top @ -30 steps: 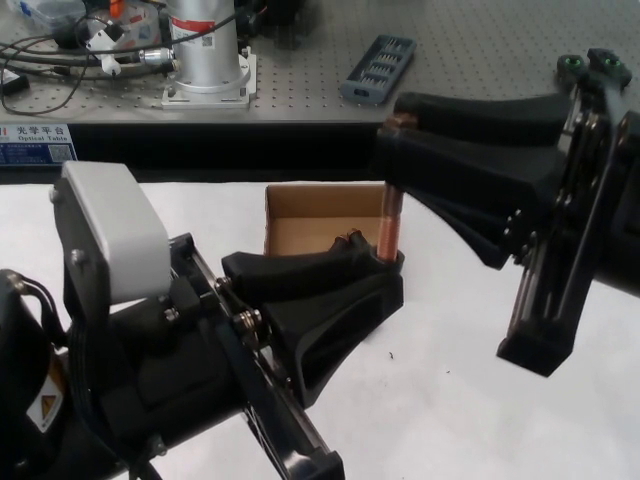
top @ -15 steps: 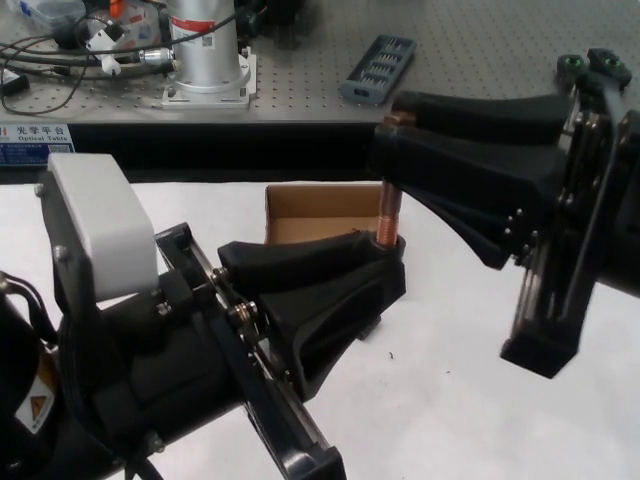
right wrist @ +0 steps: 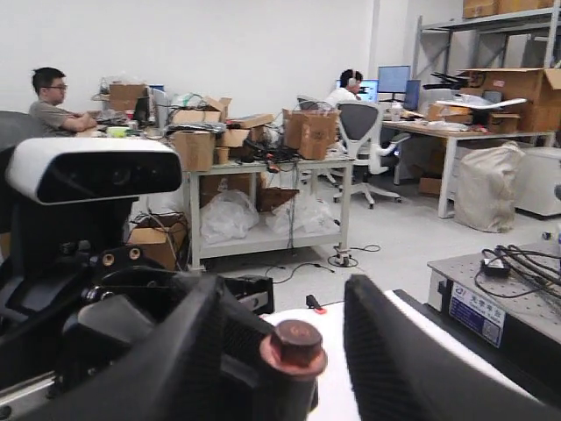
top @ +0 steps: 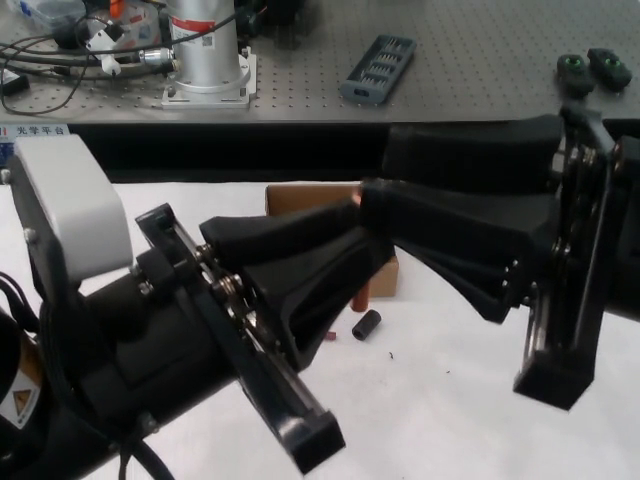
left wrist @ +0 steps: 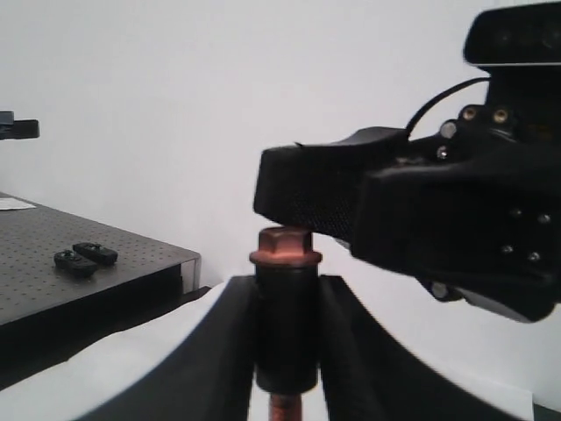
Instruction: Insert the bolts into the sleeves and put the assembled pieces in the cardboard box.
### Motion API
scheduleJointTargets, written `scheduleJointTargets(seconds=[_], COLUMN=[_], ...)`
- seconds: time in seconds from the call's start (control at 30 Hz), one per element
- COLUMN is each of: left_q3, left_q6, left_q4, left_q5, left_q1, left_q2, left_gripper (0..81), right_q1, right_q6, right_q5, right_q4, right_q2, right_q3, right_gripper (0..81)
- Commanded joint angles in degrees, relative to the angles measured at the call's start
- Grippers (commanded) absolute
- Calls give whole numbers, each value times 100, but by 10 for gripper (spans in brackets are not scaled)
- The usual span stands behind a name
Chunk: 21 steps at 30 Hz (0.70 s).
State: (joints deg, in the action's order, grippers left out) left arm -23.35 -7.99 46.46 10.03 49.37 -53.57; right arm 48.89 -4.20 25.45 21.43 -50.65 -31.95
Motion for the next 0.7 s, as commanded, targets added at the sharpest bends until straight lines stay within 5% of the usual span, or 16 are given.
scheduleJointTargets(seconds=[0.0,0.2,0.37,0.67], left_q3=[-64,-707,-1576,-3468], left_q6=[-260,-229,-226,-277], left_q4=[137,-1821,-3349,-5053], left_q5=[-527,-678,-678,99], left_q1=[0,-178,-564,-1414], left_q2=[60,21,-326,-1905], left_gripper=[6,6,6,6], right_q1=[-30,-32,-32,-32], right_q6=[0,44,44,38], right_q5=[-741,-2282,-2371,-2371], right_q4=[-124,-1628,-2825,-3787], right_q2=[316,1160,1808,2541], right_q3=[-20,-20,-20,-20], right_gripper=[337,300,9,36])
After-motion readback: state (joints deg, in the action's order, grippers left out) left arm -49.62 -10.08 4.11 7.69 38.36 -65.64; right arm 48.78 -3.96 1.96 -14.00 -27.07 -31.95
